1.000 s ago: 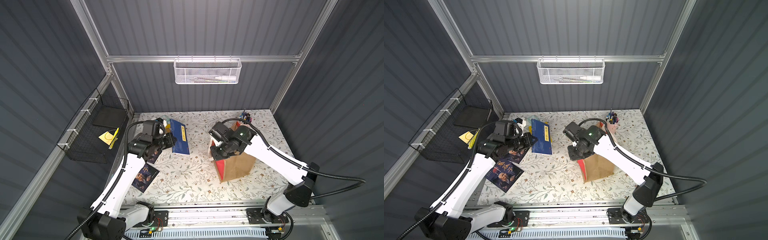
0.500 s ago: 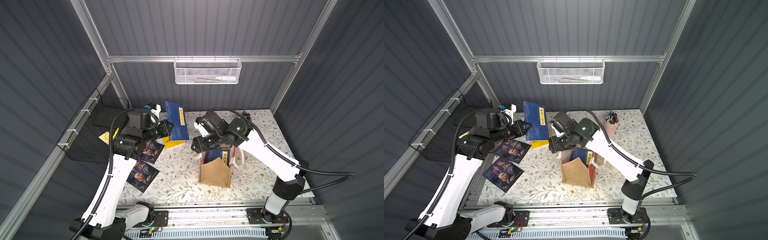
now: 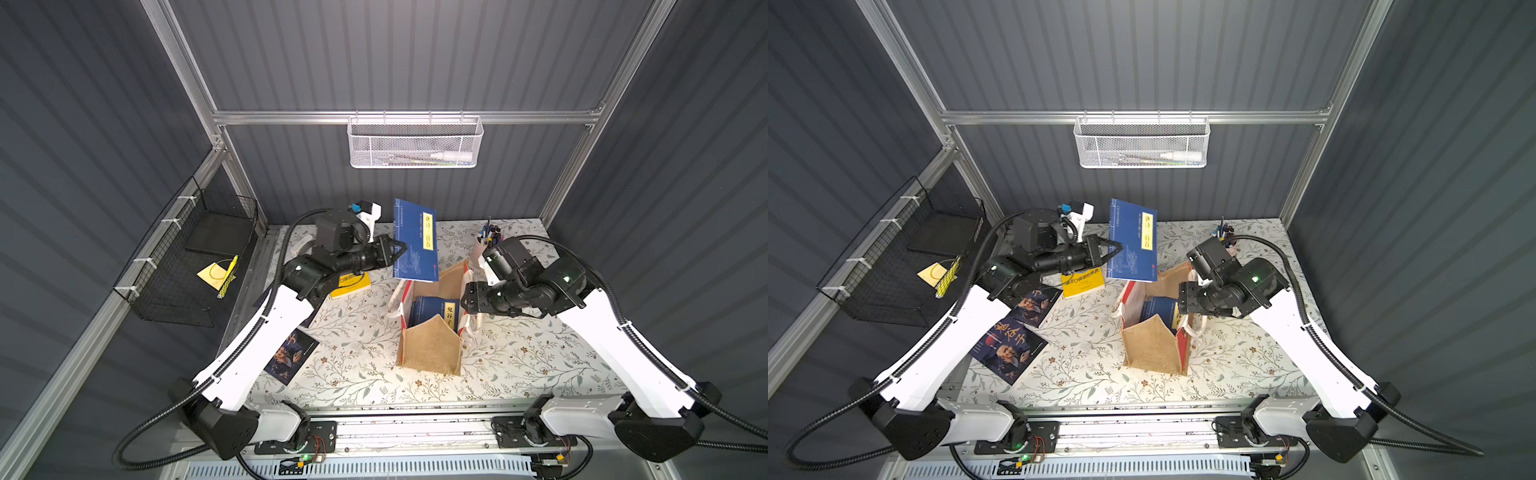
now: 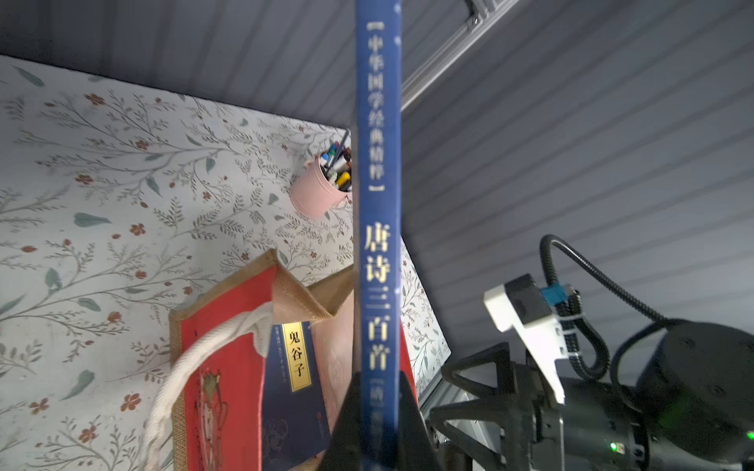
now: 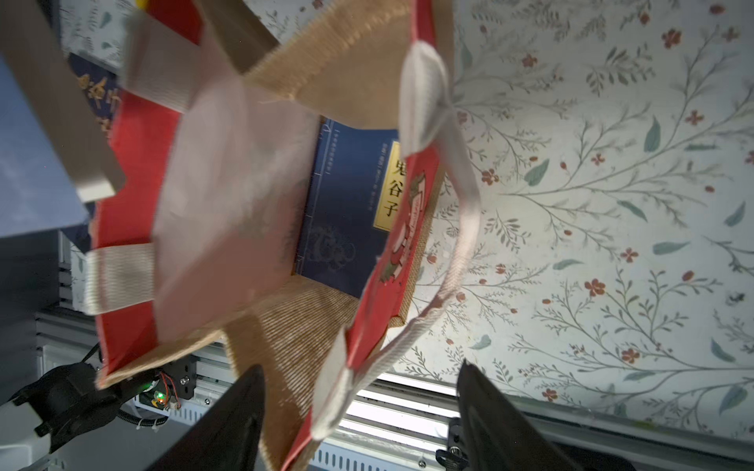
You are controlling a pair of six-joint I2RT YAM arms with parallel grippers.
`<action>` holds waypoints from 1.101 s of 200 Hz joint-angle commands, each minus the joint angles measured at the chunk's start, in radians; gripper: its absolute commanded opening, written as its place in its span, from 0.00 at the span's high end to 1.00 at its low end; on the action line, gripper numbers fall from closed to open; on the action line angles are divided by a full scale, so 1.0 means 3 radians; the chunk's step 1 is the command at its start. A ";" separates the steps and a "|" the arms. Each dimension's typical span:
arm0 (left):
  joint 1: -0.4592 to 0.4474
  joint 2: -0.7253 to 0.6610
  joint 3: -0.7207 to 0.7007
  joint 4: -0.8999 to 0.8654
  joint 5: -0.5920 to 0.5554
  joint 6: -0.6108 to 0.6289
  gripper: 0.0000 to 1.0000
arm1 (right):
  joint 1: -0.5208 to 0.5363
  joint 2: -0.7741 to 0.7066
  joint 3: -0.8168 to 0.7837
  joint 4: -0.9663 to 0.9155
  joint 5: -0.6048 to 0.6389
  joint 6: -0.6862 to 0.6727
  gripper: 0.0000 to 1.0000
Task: Put the books into the canvas bag
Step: Place the book in the canvas bag.
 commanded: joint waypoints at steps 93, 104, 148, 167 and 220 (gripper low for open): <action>-0.0901 0.0188 0.0159 -0.0626 -0.0847 0.0961 1.00 | -0.0286 -0.0164 -0.0506 0.0503 -0.0421 -0.0135 0.88; -0.0940 0.0259 0.0213 -0.0796 -0.0953 0.1002 1.00 | -0.0287 -0.0164 -0.0487 0.0528 -0.0423 -0.0147 0.91; -0.1082 0.0631 0.0498 -0.1300 -0.1063 0.1152 1.00 | -0.0292 -0.0164 -0.0478 0.0589 -0.0429 -0.0134 0.95; -0.1106 0.0795 0.0618 -0.1492 -0.1118 0.1159 1.00 | -0.0296 -0.0166 -0.0499 0.0593 -0.0441 -0.0131 0.95; -0.1102 0.1194 0.1003 -0.2215 -0.2031 0.0660 1.00 | -0.0293 -0.0312 -0.0580 0.0630 -0.0519 -0.0136 0.95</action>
